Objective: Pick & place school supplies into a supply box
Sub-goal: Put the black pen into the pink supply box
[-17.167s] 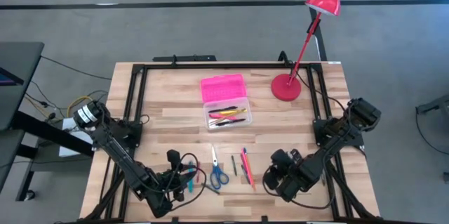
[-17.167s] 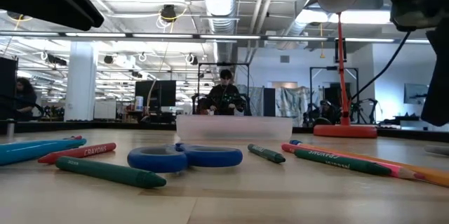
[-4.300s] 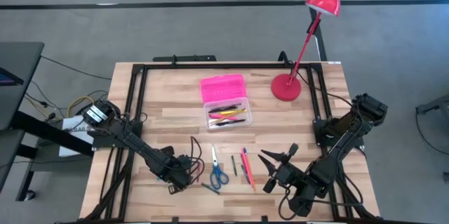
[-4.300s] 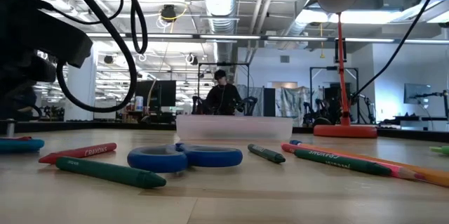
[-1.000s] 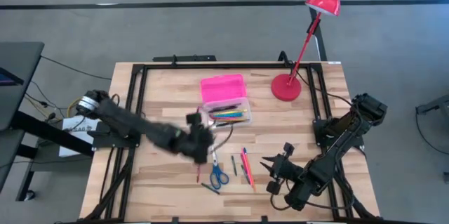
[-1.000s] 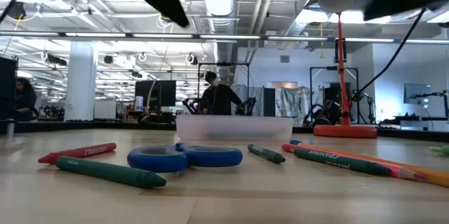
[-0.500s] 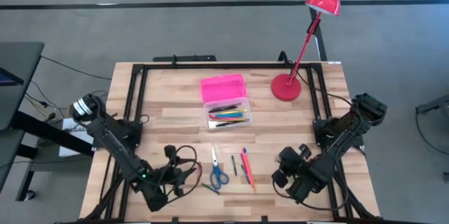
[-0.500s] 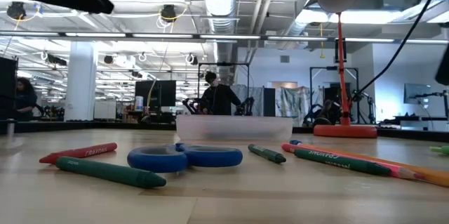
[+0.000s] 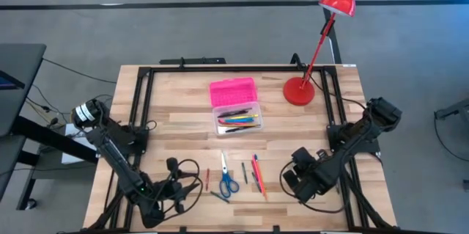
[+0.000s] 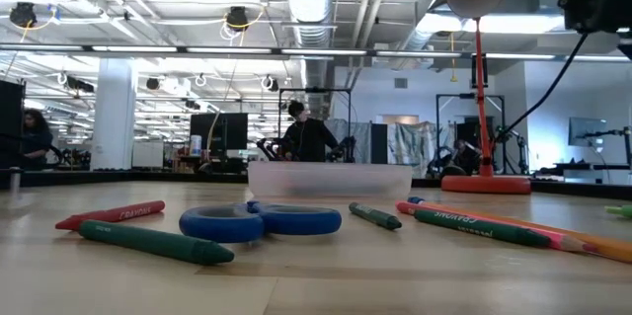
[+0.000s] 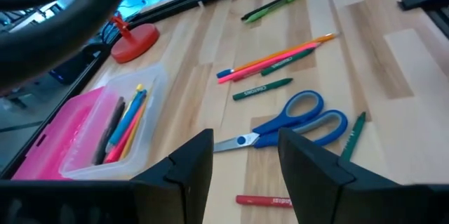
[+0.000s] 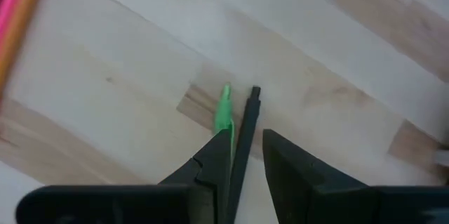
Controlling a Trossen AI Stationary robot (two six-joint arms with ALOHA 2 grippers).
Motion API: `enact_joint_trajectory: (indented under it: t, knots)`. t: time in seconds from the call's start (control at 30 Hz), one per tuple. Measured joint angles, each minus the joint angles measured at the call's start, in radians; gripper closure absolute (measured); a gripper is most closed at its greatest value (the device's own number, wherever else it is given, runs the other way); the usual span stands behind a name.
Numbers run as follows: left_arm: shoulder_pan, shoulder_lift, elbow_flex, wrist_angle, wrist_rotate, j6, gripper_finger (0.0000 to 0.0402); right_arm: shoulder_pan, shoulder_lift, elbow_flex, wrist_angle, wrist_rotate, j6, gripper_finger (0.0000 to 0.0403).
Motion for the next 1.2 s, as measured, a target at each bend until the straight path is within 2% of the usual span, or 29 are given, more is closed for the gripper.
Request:
enact_joint_trajectory:
  t: [0.27,0.43,0.63,0.93,1.2]
  knots:
    - [-0.007,0.0,0.0,0.0,-0.001,-0.037,0.0246,-0.006,0.032,0.0,-0.005,-0.06,-0.028,0.0326]
    - [-0.007,0.0,0.0,0.001,0.001,-0.051,0.0246,-0.006,0.102,-0.001,0.017,-0.108,-0.074,0.0326]
    - [-0.008,0.0,0.0,0.001,0.001,-0.06,0.0246,-0.006,0.156,-0.001,0.023,-0.117,-0.078,0.0326]
    - [-0.008,0.0,0.0,0.0,0.002,-0.06,0.0246,-0.005,0.155,-0.004,0.074,-0.121,-0.078,0.0326]
    - [-0.008,0.0,0.0,-0.002,0.006,-0.067,0.0246,0.003,0.149,-0.067,0.168,-0.109,-0.049,0.0327]
